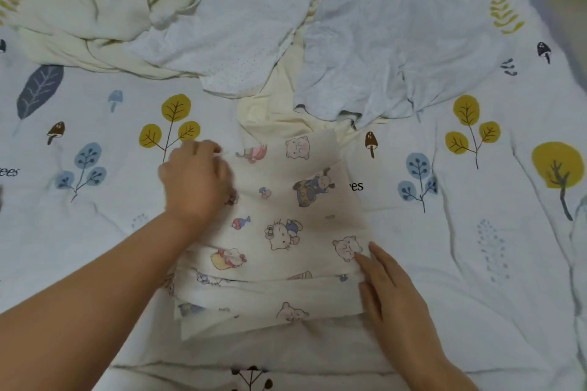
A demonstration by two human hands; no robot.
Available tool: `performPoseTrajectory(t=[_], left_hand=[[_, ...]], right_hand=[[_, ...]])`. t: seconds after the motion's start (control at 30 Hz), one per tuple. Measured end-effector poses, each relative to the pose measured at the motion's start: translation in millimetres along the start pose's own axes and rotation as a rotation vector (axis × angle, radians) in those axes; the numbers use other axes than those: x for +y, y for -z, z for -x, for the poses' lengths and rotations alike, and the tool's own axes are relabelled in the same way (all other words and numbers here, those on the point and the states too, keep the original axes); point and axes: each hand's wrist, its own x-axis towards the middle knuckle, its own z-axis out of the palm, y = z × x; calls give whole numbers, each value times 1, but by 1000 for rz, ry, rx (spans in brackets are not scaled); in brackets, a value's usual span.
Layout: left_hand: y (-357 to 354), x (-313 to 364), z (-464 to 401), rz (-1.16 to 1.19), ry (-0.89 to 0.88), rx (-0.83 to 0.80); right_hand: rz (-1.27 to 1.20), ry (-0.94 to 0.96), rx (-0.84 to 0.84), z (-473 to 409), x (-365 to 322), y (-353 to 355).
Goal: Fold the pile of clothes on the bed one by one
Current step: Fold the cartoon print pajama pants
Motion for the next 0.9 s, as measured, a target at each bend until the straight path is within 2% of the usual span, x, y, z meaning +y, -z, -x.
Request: performPoseTrajectory(t=[0.1, 0.17, 0.23, 0.3, 0.4, 0.47, 0.6, 0.77, 0.83, 0.9], left_hand=[[-12, 46, -7, 91, -274, -59], [-26, 72, -14, 112, -315, -133], [-40, 89, -22, 87, -262, -177], [-50, 95, -33, 105, -189, -132], [-51, 89, -57, 198, 17, -22], [-50, 83, -64, 199, 68, -31], [-48, 95, -46, 87, -68, -60], [-28, 79, 7, 66, -345, 71], [-29, 59, 37, -67, -470, -38], [-32, 23, 55, -259, -537, -223]], right_hand=[[-10, 26, 45, -3, 5, -1], [7, 63, 77, -8, 6, -1], [-9, 107, 104, -13, 8, 1], [-10, 180, 153, -17, 14, 3], [-29, 231, 273, -8, 31, 4], [-20, 245, 281, 2, 38, 3], [28, 192, 134, 4, 32, 2], [-102, -103, 276, -28, -9, 11], [-64, -111, 261, -49, -31, 2], [83, -17, 75, -62, -41, -13]])
